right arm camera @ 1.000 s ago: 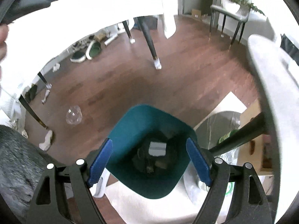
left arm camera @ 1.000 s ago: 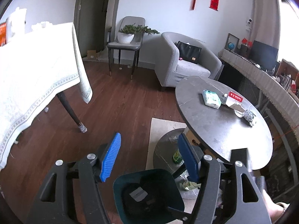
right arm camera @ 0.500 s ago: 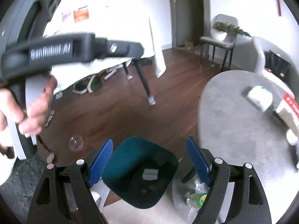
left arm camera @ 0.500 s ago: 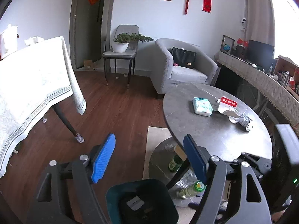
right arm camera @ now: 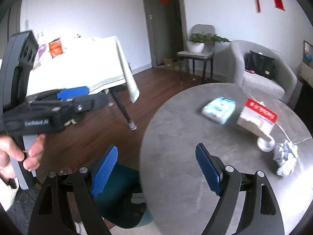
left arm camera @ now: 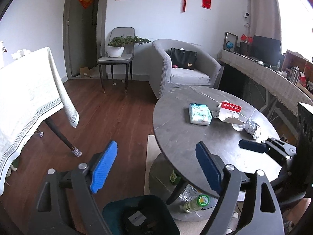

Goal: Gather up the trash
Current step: 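Move the right tool to the crumpled white paper while the left tool approaches the wipes pack, then grasp the crumpled white paper with the right tool while the left tool grasps the blue wipes pack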

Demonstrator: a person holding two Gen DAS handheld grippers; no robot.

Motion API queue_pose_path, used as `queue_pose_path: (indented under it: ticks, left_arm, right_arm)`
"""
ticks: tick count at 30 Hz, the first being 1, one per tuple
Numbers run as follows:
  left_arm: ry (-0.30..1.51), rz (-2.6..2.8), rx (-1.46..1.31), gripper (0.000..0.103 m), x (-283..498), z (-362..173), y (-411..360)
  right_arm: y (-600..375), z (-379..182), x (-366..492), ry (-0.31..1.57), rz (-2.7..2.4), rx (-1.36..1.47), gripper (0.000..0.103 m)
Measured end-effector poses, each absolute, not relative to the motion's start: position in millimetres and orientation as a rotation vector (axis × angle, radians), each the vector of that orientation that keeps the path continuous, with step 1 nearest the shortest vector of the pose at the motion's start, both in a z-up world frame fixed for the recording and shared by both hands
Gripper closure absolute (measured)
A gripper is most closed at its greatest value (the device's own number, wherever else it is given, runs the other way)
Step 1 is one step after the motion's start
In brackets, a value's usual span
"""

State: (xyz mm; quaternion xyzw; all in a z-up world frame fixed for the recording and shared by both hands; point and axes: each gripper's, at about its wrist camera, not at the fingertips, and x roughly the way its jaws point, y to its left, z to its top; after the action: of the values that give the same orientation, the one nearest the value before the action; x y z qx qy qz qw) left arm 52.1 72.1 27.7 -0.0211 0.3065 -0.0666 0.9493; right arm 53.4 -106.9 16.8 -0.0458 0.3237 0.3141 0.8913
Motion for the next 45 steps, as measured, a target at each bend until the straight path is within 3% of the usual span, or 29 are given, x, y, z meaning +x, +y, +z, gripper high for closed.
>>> queue_pose_path:
  ticks: [16, 36, 38, 45]
  left_arm:
    - [0.636, -0.183, -0.005, 0.011, 102, 19, 18]
    - [0.672, -0.213, 0.011, 0.009, 172, 4, -33]
    - [0.691, -0.213, 0.021, 0.009, 182, -2, -40]
    - [0.745, -0.196, 0.072, 0.009, 207, -21, -51]
  right_arm:
    - [-180, 25, 85, 0.604, 0.414, -0.117, 0.015]
    - [-273, -15, 161, 0.815, 0.259, 0.037, 0.015]
    - [-273, -21, 165, 0.846, 0.271, 0.025, 0.026]
    - [-273, -27, 173, 0.891, 0.307, 0.009, 0.045]
